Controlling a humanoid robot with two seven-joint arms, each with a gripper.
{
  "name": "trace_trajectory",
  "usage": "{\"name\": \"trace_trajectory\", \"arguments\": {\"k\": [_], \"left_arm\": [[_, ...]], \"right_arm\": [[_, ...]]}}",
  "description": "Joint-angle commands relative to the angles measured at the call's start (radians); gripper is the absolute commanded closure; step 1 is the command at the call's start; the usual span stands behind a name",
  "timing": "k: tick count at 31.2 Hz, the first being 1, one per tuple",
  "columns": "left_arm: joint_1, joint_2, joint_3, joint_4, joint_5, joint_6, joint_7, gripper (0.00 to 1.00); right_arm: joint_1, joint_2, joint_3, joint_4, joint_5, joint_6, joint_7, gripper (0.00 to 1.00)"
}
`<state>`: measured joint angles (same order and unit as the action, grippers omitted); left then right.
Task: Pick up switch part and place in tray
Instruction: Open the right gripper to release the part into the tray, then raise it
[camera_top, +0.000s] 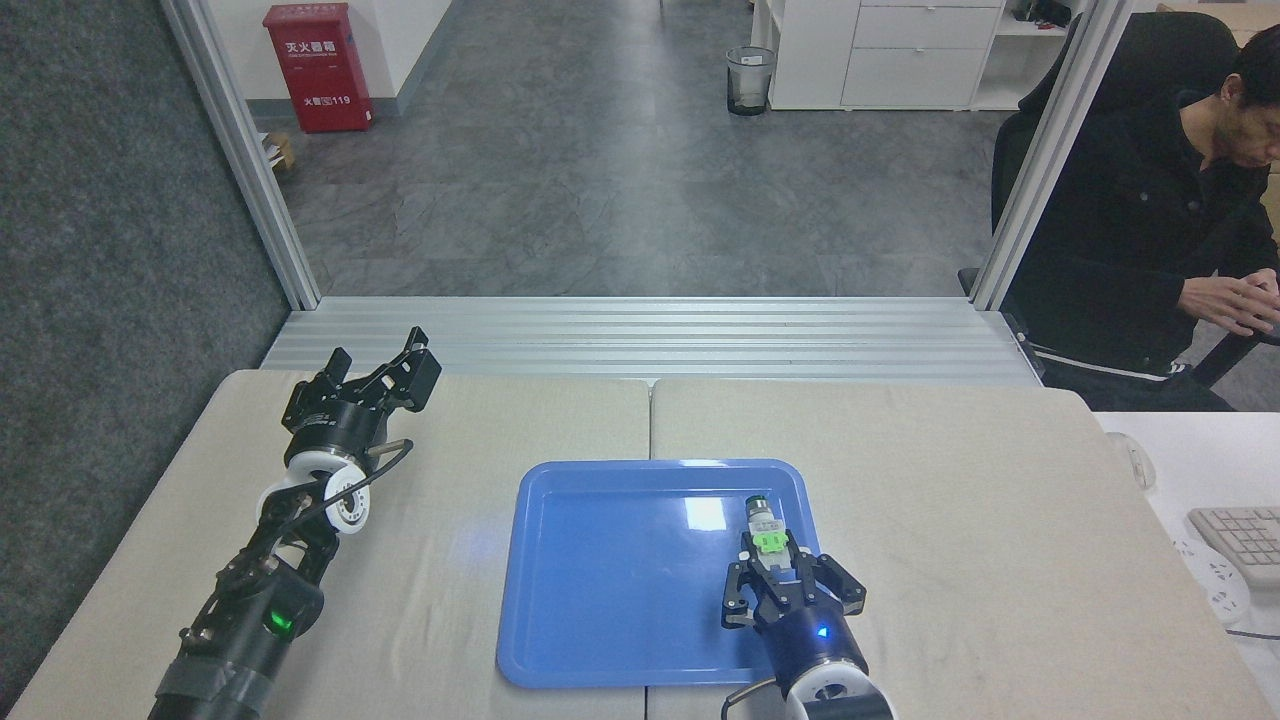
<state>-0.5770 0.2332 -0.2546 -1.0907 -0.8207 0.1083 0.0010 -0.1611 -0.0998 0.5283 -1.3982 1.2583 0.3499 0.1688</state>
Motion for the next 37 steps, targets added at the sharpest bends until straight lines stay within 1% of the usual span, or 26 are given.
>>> {"name": "trace_trajectory", "arguments": {"k": [1, 2, 3, 4, 5, 6, 7, 8, 9, 13, 16, 18, 20, 22, 24, 26, 28, 29, 30, 31, 32, 33, 37], "left_arm": [[0.000, 0.000, 0.000, 0.000, 0.000, 0.001, 0.000, 0.00], [0.000, 0.000, 0.000, 0.000, 0.000, 0.001, 0.000, 0.00], [0.000, 0.000, 0.000, 0.000, 0.000, 0.001, 0.000, 0.00], [0.000, 0.000, 0.000, 0.000, 0.000, 0.001, 0.000, 0.00], [0.000, 0.000, 0.000, 0.000, 0.000, 0.001, 0.000, 0.00], [0.000, 0.000, 0.000, 0.000, 0.000, 0.001, 0.000, 0.00], [0.000, 0.000, 0.000, 0.000, 0.000, 0.001, 0.000, 0.00], [0.000, 0.000, 0.000, 0.000, 0.000, 0.001, 0.000, 0.00], [0.000, 0.000, 0.000, 0.000, 0.000, 0.001, 0.000, 0.00], [-0.001, 0.000, 0.000, 0.000, 0.000, 0.001, 0.000, 0.00], [0.000, 0.000, 0.000, 0.000, 0.000, 0.001, 0.000, 0.00], [0.000, 0.000, 0.000, 0.000, 0.000, 0.001, 0.000, 0.00], [0.000, 0.000, 0.000, 0.000, 0.000, 0.001, 0.000, 0.00], [0.000, 0.000, 0.000, 0.000, 0.000, 0.001, 0.000, 0.00], [0.000, 0.000, 0.000, 0.000, 0.000, 0.001, 0.000, 0.00], [0.000, 0.000, 0.000, 0.000, 0.000, 0.001, 0.000, 0.00], [0.000, 0.000, 0.000, 0.000, 0.000, 0.001, 0.000, 0.00], [0.000, 0.000, 0.000, 0.000, 0.000, 0.001, 0.000, 0.00], [0.000, 0.000, 0.000, 0.000, 0.000, 0.001, 0.000, 0.00], [0.000, 0.000, 0.000, 0.000, 0.000, 0.001, 0.000, 0.00], [0.000, 0.000, 0.000, 0.000, 0.000, 0.001, 0.000, 0.00], [0.000, 0.000, 0.000, 0.000, 0.000, 0.001, 0.000, 0.00], [0.000, 0.000, 0.000, 0.000, 0.000, 0.001, 0.000, 0.00]], "right_arm": [[0.006, 0.080, 0.142, 0.097, 0.015, 0.006, 0.001, 0.98], [-0.003, 0.077, 0.141, 0.116, 0.015, 0.006, 0.000, 0.95], [-0.009, 0.074, 0.141, 0.126, 0.013, 0.006, 0.000, 0.89], [-0.015, 0.074, 0.139, 0.134, 0.013, 0.006, 0.000, 0.81], [-0.020, 0.071, 0.139, 0.137, 0.012, 0.008, -0.002, 0.70], [-0.023, 0.069, 0.139, 0.137, 0.010, 0.008, -0.002, 0.52], [-0.028, 0.071, 0.136, 0.137, 0.010, 0.009, -0.003, 0.29], [-0.034, 0.072, 0.122, 0.137, 0.009, 0.011, -0.005, 0.03], [-0.040, 0.074, 0.095, 0.137, 0.007, 0.011, -0.005, 0.00], [-0.075, 0.092, -0.007, 0.136, -0.003, 0.006, -0.046, 0.00], [-0.145, 0.091, -0.047, 0.136, -0.003, 0.008, -0.113, 0.00], [-0.205, 0.081, -0.082, 0.136, -0.003, 0.008, -0.133, 0.00], [-0.267, 0.065, -0.143, 0.139, -0.005, 0.006, -0.137, 0.00], [-0.313, 0.010, -0.203, 0.149, -0.005, -0.003, -0.146, 0.00], [-0.333, -0.088, -0.218, 0.182, -0.005, -0.053, -0.176, 0.00], [-0.342, -0.167, -0.234, 0.200, -0.008, -0.148, -0.239, 0.00], [-0.348, -0.208, -0.246, 0.229, -0.036, -0.242, -0.304, 0.00], [-0.348, -0.222, -0.269, 0.243, -0.066, -0.280, -0.325, 0.00], [-0.348, -0.228, -0.298, 0.258, -0.091, -0.305, -0.331, 0.00], [-0.348, -0.233, -0.323, 0.269, -0.102, -0.319, -0.330, 0.00], [-0.348, -0.241, -0.330, 0.281, -0.105, -0.333, -0.328, 0.00], [-0.350, -0.261, -0.330, 0.295, -0.103, -0.347, -0.322, 0.00], [-0.371, -0.356, -0.286, 0.361, -0.099, -0.385, -0.249, 0.00]]}}
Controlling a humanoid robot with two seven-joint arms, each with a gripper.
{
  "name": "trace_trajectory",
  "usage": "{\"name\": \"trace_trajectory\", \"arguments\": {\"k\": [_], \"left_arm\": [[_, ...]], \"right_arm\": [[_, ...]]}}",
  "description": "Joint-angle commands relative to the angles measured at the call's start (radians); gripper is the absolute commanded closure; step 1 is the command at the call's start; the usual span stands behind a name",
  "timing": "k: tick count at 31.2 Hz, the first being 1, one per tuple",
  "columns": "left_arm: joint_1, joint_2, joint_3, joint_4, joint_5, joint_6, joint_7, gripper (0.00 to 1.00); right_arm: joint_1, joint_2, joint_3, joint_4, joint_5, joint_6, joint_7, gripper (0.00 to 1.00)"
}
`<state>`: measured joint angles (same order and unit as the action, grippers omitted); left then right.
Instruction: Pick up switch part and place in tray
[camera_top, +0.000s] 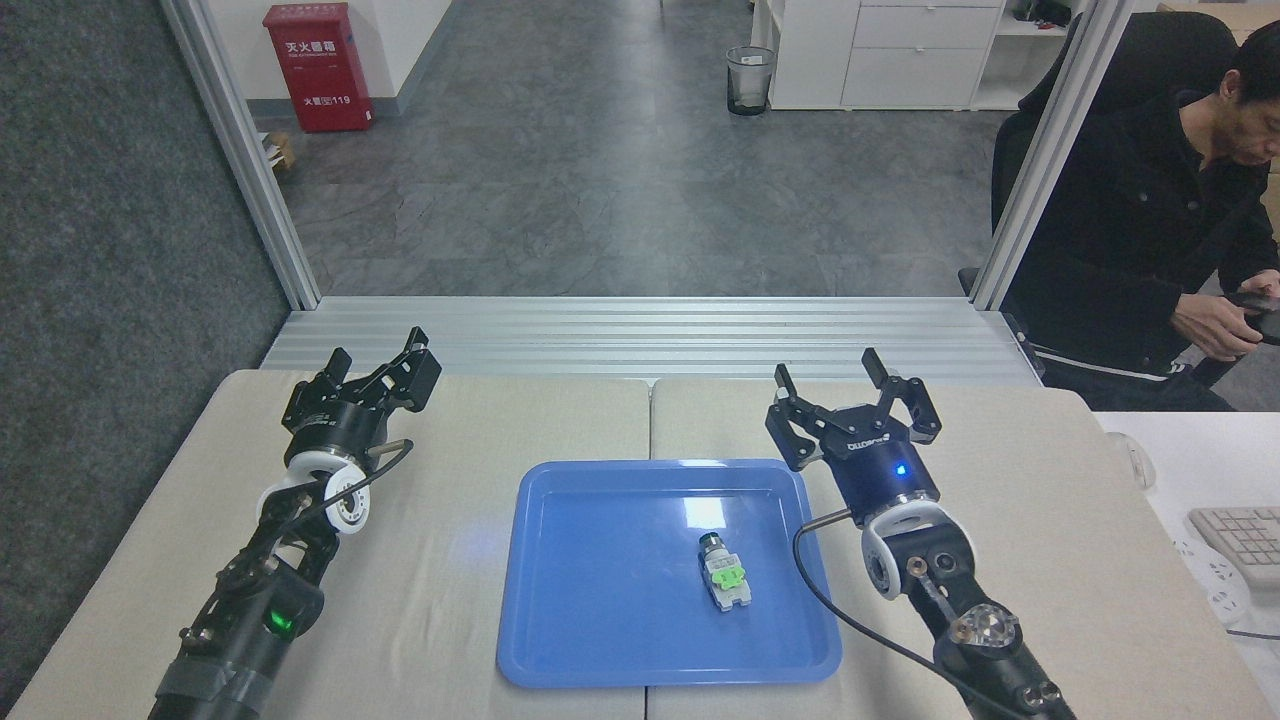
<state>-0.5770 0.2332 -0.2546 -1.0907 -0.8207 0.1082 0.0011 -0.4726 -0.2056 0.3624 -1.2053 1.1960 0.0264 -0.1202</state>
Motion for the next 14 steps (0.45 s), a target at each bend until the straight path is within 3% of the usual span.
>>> {"name": "trace_trajectory", "arguments": {"k": [1, 4, 14], "left_arm": [[0.000, 0.000, 0.000, 0.000, 0.000, 0.001, 0.000, 0.00], [0.000, 0.000, 0.000, 0.000, 0.000, 0.001, 0.000, 0.00], [0.000, 0.000, 0.000, 0.000, 0.000, 0.001, 0.000, 0.00]], "right_arm": [[-0.069, -0.268, -0.100, 0.182, -0.033, -0.060, 0.051, 0.00], [-0.096, -0.304, -0.076, 0.219, -0.032, -0.059, 0.065, 0.00], [-0.106, -0.294, -0.100, 0.207, -0.049, -0.066, 0.074, 0.00]]}}
